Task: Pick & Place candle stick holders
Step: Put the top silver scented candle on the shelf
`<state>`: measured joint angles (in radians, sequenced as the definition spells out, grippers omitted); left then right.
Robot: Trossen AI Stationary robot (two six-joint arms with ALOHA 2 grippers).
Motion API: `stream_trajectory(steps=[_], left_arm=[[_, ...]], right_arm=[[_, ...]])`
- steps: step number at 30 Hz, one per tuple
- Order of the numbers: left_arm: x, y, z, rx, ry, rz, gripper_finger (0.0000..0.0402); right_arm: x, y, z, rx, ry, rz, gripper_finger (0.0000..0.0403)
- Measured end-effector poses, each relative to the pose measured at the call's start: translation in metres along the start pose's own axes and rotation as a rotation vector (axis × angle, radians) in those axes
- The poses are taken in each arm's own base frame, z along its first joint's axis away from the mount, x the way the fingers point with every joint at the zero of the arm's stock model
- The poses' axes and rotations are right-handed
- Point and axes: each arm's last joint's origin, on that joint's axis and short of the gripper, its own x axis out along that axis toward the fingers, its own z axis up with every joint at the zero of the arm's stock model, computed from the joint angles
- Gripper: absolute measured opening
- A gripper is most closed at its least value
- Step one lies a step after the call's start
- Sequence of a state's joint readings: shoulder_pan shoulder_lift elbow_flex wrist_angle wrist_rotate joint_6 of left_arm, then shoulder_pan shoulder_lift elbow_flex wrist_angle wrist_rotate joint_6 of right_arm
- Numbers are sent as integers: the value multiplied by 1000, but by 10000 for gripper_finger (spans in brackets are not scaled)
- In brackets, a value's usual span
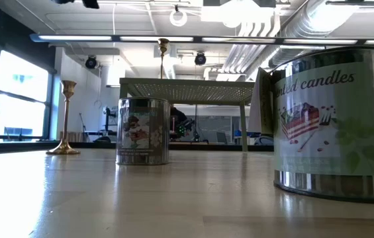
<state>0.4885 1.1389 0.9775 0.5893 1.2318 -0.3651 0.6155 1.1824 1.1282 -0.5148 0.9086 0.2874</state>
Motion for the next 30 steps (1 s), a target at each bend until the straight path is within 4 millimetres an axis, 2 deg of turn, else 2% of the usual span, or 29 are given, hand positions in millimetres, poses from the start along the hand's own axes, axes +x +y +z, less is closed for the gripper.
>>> stream_trajectory(steps=[7, 13, 20, 30], left_arm=[[-7, -10, -10, -44, 75, 243, 257], [-17, -31, -12, -83, 169, 402, 257], [-25, -54, -9, -83, 213, 424, 257], [-30, -64, -19, -138, 309, 465, 257]], right_arm=[[0, 0, 0, 4, -7, -15, 204], [0, -2, 1, 12, -23, -69, 204], [0, -3, 1, 54, -37, -110, 204], [4, -6, 2, 90, -43, -139, 204]])
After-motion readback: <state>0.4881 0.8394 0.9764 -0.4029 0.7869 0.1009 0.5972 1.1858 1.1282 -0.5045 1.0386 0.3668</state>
